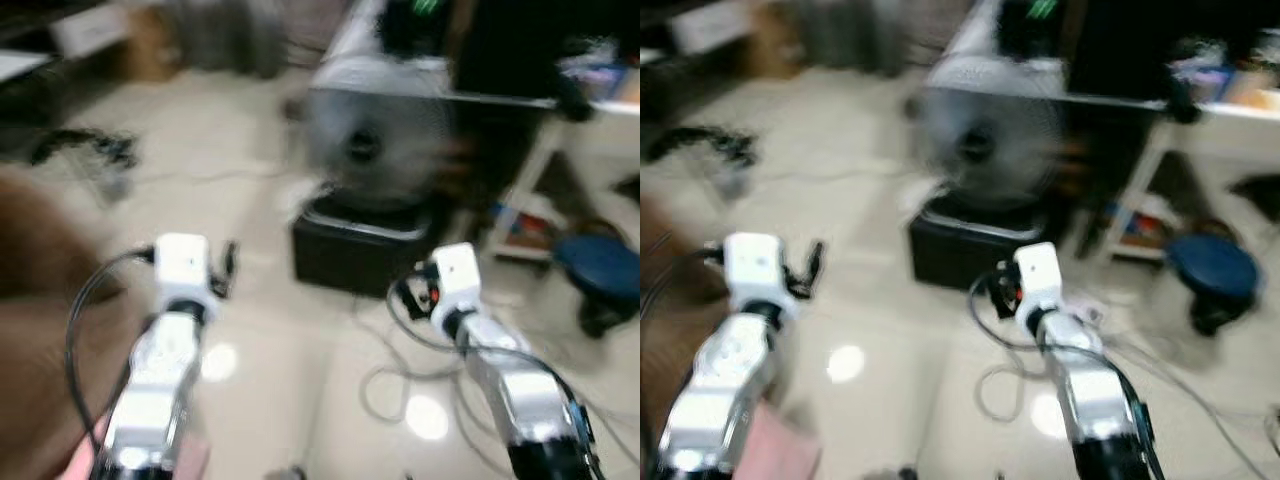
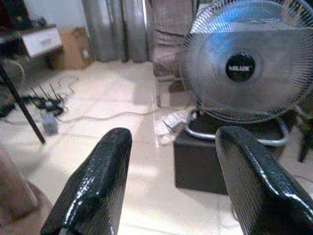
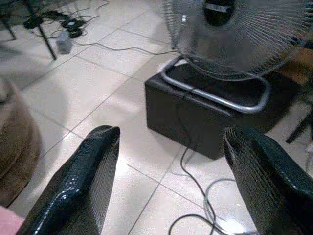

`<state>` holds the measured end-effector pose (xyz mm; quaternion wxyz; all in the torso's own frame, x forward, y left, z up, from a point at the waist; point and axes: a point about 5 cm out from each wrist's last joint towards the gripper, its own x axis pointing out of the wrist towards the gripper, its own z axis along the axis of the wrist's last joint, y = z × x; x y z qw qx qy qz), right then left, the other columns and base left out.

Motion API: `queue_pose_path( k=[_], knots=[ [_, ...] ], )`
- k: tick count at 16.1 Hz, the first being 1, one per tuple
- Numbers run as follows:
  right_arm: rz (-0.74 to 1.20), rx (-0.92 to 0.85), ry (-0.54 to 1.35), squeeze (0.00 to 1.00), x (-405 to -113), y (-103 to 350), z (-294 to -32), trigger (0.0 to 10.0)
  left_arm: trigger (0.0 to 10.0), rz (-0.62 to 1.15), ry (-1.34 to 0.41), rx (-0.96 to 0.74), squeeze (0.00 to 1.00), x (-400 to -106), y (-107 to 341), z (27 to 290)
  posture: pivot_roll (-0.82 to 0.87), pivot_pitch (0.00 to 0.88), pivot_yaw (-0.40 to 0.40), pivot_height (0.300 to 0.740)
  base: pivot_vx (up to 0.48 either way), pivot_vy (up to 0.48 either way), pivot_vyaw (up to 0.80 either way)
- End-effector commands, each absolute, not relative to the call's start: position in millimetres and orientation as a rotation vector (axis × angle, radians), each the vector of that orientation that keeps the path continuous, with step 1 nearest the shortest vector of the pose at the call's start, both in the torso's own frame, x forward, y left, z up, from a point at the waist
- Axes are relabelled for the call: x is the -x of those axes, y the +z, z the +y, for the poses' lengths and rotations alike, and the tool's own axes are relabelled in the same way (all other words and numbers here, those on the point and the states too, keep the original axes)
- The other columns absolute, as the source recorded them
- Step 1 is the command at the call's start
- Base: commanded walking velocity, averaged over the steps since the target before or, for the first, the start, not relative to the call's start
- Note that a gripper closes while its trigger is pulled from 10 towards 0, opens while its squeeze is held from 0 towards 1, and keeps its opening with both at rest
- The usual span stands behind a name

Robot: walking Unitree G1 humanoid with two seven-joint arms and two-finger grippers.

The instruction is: Move the pillow to the sofa from floor

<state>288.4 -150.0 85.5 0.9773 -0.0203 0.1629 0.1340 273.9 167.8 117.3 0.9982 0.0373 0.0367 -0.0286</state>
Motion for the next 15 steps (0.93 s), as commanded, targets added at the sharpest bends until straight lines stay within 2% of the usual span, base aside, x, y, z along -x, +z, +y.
queue_pose_path(
  k=[1, 8, 15],
  knots=[
    [0.309, 0.031, 0.273, 0.0, -290.4, 91.9, -147.6, 10.0, 10.0, 0.071, -0.08, -0.076, 0.0, -274.2, 119.9, 167.5, 0.07, 0.0, -0.001, 0.74, 0.0, 0.0, 0.8],
    [0.343, 0.048, 0.254, 0.0, -283.5, 83.7, -148.4, 10.0, 10.0, 0.109, -0.169, -0.092, 0.0, -273.0, 114.3, 158.9, 0.04, 0.0, 0.034, 0.74, 0.0, 0.0, 0.8],
    [0.357, 0.04, 0.23, 0.0, -280.5, 80.9, -148.9, 10.0, 10.0, 0.114, -0.214, -0.113, 0.0, -273.0, 114.8, 154.8, 0.04, 0.0, 0.036, 0.74, 0.0, 0.0, 0.8]
  ],
)
